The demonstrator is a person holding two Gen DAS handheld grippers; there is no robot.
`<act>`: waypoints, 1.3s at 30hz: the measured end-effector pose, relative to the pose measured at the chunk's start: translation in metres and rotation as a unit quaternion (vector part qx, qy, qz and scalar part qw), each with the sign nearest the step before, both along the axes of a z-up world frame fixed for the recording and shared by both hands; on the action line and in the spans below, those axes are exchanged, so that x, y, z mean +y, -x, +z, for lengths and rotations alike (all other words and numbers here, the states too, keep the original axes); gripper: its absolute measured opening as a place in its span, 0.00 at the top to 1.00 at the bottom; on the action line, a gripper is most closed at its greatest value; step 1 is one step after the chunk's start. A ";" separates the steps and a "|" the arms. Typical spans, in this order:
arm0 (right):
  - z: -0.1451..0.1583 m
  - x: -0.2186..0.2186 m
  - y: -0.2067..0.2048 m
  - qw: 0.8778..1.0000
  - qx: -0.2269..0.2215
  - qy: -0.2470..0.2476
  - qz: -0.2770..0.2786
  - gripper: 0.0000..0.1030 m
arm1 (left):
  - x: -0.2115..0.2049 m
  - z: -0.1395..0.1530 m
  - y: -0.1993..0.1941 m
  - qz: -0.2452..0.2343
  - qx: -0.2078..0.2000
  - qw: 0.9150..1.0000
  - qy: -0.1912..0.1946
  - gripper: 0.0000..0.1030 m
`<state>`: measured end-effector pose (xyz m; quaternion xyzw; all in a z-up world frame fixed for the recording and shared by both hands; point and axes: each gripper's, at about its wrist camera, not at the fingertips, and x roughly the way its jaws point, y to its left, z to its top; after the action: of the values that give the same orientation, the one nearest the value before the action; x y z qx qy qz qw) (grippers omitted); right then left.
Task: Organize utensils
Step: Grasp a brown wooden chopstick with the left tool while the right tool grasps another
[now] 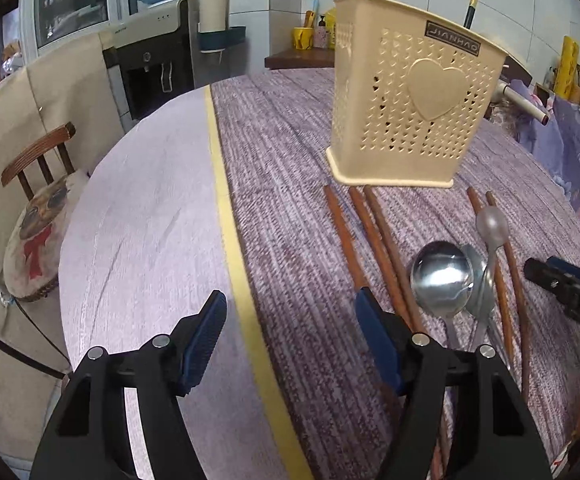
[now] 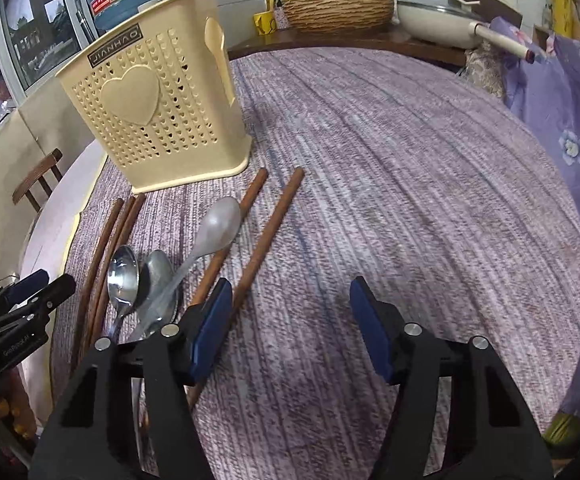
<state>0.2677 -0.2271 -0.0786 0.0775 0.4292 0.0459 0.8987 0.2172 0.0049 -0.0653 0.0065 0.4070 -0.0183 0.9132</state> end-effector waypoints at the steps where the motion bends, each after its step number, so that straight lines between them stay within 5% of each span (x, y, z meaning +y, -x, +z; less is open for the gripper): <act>1: -0.001 0.002 -0.002 1.000 0.003 -0.004 0.000 0.44 | -0.003 0.001 -0.003 -0.003 0.000 1.000 0.003 0.36; 18: -0.002 0.021 -0.038 0.998 0.003 0.052 -0.019 0.80 | -0.027 -0.005 -0.039 -0.006 0.040 0.999 -0.032 0.54; 23: -0.001 0.022 -0.054 0.998 0.007 0.056 -0.017 0.81 | -0.030 -0.003 -0.055 -0.006 0.052 0.998 -0.030 0.56; 39: -0.002 0.022 -0.059 0.998 0.001 0.057 -0.019 0.86 | -0.038 -0.004 -0.056 0.006 0.039 0.999 -0.038 0.87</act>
<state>0.3268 -0.2050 -0.0808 0.0347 0.4306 0.0043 0.9018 0.2736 -0.0332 -0.0689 0.0386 0.4424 0.0022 0.8960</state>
